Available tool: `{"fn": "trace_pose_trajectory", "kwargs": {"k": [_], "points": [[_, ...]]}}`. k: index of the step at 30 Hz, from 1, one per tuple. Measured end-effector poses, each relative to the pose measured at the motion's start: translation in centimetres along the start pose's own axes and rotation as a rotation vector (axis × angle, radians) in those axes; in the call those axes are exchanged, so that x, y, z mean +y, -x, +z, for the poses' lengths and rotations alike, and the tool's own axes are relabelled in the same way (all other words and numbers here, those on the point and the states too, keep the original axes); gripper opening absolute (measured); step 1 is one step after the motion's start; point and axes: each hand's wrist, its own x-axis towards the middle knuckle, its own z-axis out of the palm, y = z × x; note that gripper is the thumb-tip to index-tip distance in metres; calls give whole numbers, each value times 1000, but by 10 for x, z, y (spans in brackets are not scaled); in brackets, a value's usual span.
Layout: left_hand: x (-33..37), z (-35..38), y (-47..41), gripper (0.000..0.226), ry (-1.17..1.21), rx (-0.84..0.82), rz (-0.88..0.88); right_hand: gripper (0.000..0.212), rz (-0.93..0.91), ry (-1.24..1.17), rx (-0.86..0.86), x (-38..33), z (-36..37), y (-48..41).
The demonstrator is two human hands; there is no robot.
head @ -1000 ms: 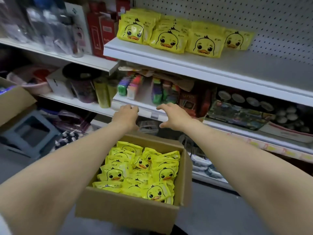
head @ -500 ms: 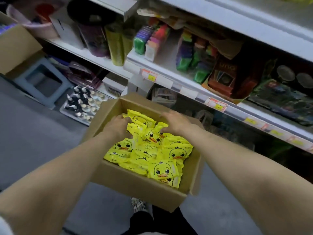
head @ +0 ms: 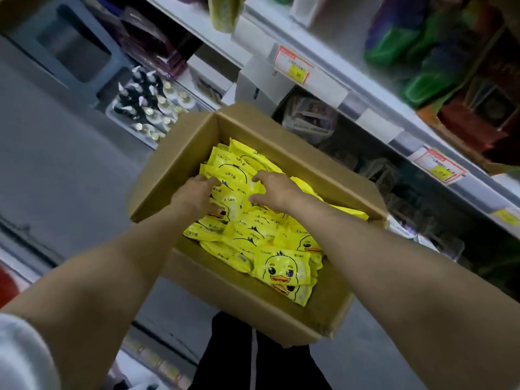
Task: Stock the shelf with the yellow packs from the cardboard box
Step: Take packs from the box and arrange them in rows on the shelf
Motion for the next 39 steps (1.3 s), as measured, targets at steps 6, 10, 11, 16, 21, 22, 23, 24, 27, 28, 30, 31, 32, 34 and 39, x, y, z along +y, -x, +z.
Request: {"fn": "trace_pose_trajectory", "kwargs": {"k": [6,10,11,16,21,22,23,24,27,28,30,31,32,34,39], "points": [[-8,26,-8,74,146,35,-84,56,-12,-30,10,-7,10,-30],[-21,38,-9,59,167,90,-60,45,-1,-78,38,-12,15,-43],[-24,40,-10,58,143,105,-48,41,4,-99,42,-13,17,-45],[-30,47,-14,61,186,152,-47,36,-3,-200,25,-24,35,-57],[-36,54,-16,69,288,164,-61,41,-7,-218,42,-29,50,-67],[-37,55,-17,72,295,172,-58,39,3,-234,63,-29,53,-68],[-36,55,-17,75,283,188,-57,36,18,-254,94,-29,55,-68],[-35,54,-18,76,244,211,-53,34,37,-271,144,-28,57,-69],[-31,51,-21,78,49,265,-7,35,63,-218,320,-23,62,-70],[-30,51,-22,78,16,256,6,36,57,-199,341,-21,63,-71],[-28,51,-25,78,25,216,9,40,44,-194,315,-18,66,-74],[-26,51,-25,77,17,201,1,43,45,-212,289,-17,67,-75],[-24,50,-26,78,-23,189,-11,47,49,-241,261,-17,67,-77],[-22,49,-25,80,-138,154,-32,54,54,-295,210,-17,66,-80],[-27,47,-21,64,-309,56,-21,59,64,-282,167,-22,69,-82]]}}
